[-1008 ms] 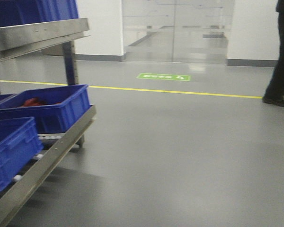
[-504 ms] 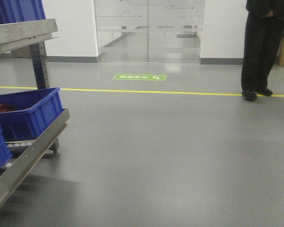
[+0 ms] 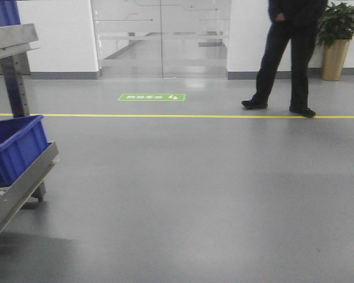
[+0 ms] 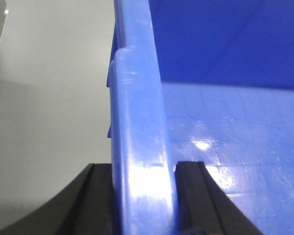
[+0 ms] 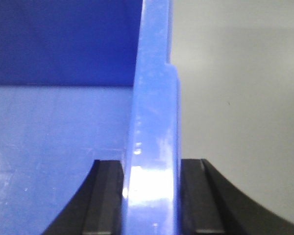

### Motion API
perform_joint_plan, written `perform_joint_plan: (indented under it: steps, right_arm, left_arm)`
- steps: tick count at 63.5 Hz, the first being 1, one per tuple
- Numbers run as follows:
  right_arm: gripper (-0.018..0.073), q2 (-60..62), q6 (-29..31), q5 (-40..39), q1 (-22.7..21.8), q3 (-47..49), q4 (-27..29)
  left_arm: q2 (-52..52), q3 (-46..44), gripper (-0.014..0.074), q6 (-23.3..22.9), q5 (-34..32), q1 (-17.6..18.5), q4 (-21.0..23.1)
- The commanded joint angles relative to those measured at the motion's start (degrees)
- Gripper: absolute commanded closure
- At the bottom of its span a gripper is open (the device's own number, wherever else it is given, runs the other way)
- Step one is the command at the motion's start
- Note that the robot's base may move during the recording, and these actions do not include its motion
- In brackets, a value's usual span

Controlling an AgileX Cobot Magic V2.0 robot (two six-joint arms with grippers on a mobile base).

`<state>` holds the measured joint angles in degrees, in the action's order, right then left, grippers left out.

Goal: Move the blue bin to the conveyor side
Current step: 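Hold the blue bin and drive the base away from the shelf, then carry the blue bin while turning the base toward the red table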

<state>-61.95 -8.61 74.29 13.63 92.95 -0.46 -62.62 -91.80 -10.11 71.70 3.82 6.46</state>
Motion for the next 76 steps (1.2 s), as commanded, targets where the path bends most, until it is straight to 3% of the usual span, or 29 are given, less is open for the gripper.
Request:
perform_joint_plan:
  steps: [1,76]
  right_arm:
    - [0.0639,1.1,1.1,-5.3,-0.3,0.8,-4.4]
    - [0.0639,1.1,1.1,-5.3,-0.3,0.8,-4.4]
  left_arm:
    - [1.2,-0.9,0.0615,0.9,-5.2,-0.1,-2.3]
    - [1.2,-0.9,0.0615,0.9,-5.2,-0.1,-2.3]
